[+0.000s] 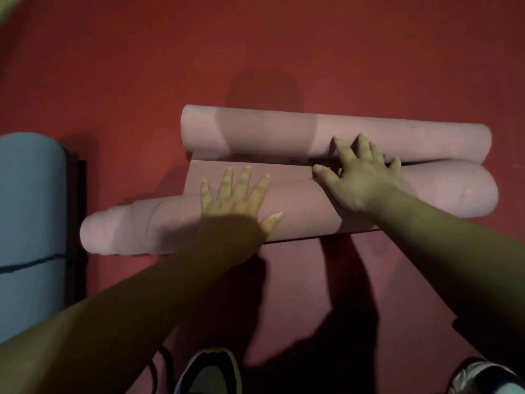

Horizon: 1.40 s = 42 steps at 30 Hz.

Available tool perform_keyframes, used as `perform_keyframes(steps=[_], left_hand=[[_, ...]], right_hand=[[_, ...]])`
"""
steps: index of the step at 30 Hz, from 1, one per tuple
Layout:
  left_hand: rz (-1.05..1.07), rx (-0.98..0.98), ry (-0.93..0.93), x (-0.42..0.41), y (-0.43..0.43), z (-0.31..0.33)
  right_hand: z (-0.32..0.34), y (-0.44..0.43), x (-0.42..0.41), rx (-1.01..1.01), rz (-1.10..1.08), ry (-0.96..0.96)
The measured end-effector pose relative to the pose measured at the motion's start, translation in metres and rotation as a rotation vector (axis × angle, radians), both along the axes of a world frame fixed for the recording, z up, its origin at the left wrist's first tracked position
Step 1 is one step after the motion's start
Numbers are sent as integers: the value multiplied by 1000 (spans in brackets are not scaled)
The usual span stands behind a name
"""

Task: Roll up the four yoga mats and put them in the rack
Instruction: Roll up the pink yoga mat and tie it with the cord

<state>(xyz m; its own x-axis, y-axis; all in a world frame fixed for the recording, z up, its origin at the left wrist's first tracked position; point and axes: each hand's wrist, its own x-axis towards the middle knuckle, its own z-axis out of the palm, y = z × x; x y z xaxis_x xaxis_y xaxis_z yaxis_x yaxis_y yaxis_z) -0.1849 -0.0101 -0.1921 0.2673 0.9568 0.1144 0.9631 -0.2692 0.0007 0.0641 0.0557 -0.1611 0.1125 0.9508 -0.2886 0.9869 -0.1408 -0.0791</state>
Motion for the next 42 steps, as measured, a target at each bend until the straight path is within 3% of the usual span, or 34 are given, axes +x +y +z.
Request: perform_keyframes(steps=[6, 21, 28, 34, 42], left_hand=[[-46, -93, 82, 0, -12, 4], [-71, -28, 53, -4, 5, 2], [-28, -329, 118, -2, 30, 18], [-130, -309, 113, -6, 43, 24], [-164, -526, -30, -19, 5, 41]], right_hand=[[-2, 4, -1, 3, -5, -3], [4, 24, -5, -11, -43, -20], [7, 35, -8, -42, -60, -7], [13, 33, -4, -112, 42, 29], [21, -10, -5, -222, 127, 28]])
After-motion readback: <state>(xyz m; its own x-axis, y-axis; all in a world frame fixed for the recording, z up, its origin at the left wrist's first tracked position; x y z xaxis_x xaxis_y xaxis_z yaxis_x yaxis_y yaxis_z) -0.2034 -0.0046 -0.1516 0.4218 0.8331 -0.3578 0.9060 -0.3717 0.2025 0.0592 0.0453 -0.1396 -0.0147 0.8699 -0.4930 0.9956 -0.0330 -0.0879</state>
